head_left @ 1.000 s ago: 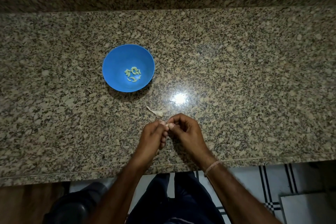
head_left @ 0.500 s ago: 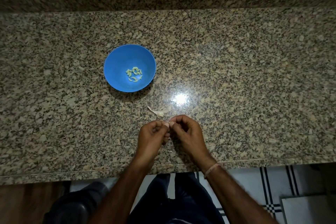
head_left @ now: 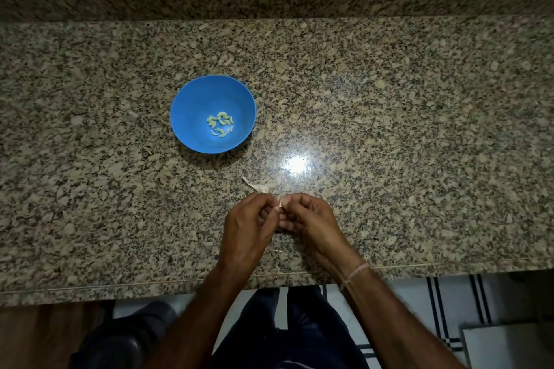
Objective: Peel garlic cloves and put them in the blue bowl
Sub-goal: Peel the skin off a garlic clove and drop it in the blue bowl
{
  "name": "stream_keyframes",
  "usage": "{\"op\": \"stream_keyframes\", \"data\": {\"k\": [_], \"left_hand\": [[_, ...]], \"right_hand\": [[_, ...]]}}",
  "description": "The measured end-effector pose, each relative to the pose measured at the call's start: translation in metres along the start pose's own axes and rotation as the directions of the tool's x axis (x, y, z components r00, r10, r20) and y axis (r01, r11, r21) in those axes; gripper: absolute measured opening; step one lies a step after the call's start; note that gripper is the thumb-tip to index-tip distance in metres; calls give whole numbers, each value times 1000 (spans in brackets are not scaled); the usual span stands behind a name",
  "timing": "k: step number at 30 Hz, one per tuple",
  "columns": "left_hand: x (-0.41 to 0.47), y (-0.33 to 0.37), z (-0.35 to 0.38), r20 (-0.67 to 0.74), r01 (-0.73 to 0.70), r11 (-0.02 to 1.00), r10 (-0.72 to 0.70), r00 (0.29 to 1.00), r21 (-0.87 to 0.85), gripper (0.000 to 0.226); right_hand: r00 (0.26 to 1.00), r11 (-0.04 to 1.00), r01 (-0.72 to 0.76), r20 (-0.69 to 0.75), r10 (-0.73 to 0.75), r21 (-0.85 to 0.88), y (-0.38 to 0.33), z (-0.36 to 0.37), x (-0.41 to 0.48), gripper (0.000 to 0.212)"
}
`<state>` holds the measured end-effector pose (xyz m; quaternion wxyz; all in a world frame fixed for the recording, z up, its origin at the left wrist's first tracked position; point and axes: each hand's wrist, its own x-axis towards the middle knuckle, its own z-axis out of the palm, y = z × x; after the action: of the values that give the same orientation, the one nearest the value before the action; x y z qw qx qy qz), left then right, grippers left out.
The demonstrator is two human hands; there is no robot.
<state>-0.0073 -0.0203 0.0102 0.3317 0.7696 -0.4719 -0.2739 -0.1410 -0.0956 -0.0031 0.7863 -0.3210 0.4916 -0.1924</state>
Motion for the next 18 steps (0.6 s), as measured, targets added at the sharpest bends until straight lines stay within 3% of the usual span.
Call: {"op": "stream_keyframes", "data": {"k": [14,18], "left_hand": [[-2,0,9,-39,68,997,-67,997,22,2],[-3,3,8,-46,143,981,-150,988,-134,7]], "right_hand": [[984,989,140,-106,-145,-55,18,10,1,8],[976,978,180,-108,-191,-102,12,9,-2,8]]}}
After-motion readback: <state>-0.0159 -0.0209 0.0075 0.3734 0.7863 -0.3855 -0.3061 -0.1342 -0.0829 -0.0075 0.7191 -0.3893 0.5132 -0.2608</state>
